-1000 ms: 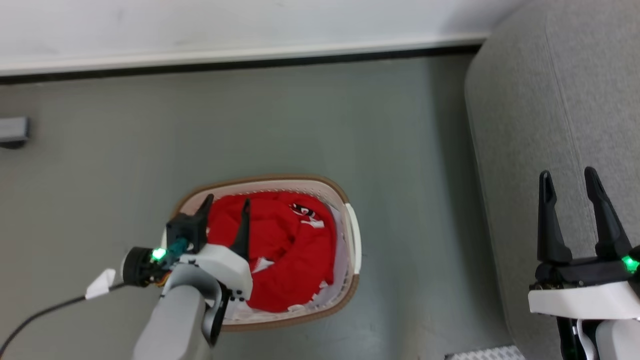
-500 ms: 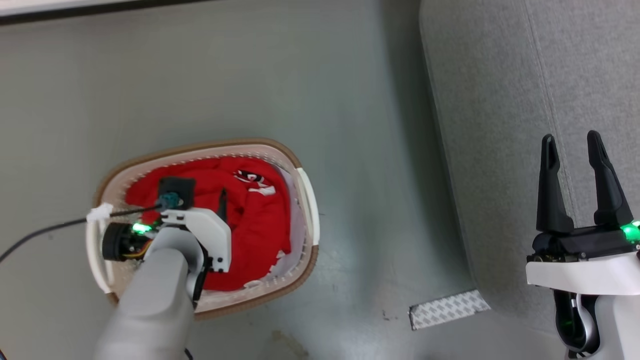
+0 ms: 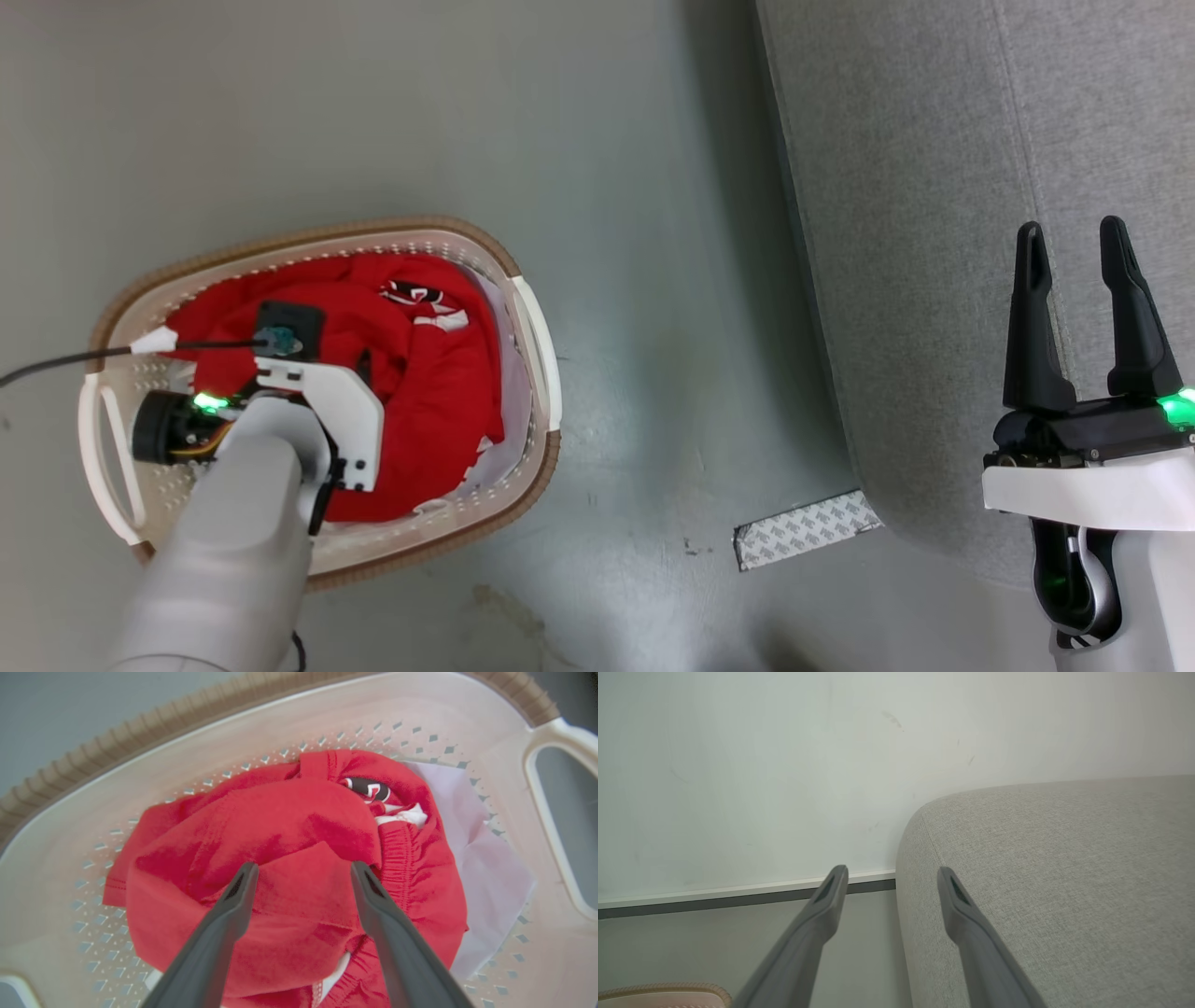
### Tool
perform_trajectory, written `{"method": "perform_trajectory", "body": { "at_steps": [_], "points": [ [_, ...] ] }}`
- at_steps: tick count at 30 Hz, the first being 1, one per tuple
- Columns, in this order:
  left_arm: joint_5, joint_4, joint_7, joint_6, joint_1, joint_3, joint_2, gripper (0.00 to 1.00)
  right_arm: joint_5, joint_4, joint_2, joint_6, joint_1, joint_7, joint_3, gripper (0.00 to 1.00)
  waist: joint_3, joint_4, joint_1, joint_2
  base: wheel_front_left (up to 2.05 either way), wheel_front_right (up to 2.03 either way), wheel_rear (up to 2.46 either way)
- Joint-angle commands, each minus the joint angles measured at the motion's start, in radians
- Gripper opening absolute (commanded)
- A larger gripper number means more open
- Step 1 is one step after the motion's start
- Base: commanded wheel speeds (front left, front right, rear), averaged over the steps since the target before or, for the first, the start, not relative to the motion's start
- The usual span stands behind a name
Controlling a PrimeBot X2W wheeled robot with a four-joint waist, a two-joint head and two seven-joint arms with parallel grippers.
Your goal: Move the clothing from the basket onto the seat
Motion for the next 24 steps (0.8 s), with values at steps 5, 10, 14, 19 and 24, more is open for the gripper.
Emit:
{"method": "perform_trajectory", "body": {
  "at_steps": [5,10,14,19,24],
  "points": [
    [0.007,0.025,0.007,-0.003,-0.038,-0.010,0.024,1.00,0.010,-0.006,0.001,-0.002,-0.027,-0.003,0.003,1.00,0.041,-0.001,-0.0001,0.0000,0.00,0.00,0.00],
    [0.018,0.043,0.018,0.009,-0.063,-0.026,0.039,1.00,0.005,-0.009,0.001,-0.002,-0.037,-0.003,0.008,1.00,0.075,-0.002,-0.0001,0.0000,0.00,0.00,0.00],
    [0.035,0.050,0.016,0.012,-0.088,-0.051,0.048,1.00,0.000,-0.015,0.001,-0.002,-0.048,-0.003,0.009,1.00,0.099,0.002,-0.0001,0.0000,0.00,0.00,0.00],
    [0.056,0.056,0.022,0.015,-0.115,-0.079,0.051,1.00,0.001,-0.017,0.001,-0.002,-0.053,-0.003,0.013,1.00,0.122,0.003,-0.0001,0.0000,0.00,0.00,0.00],
    [0.079,0.066,0.037,0.017,-0.146,-0.115,0.050,1.00,0.010,-0.025,0.001,-0.002,-0.072,-0.003,0.023,1.00,0.161,-0.004,-0.0001,0.0000,0.00,0.00,0.00]
  ]
}}
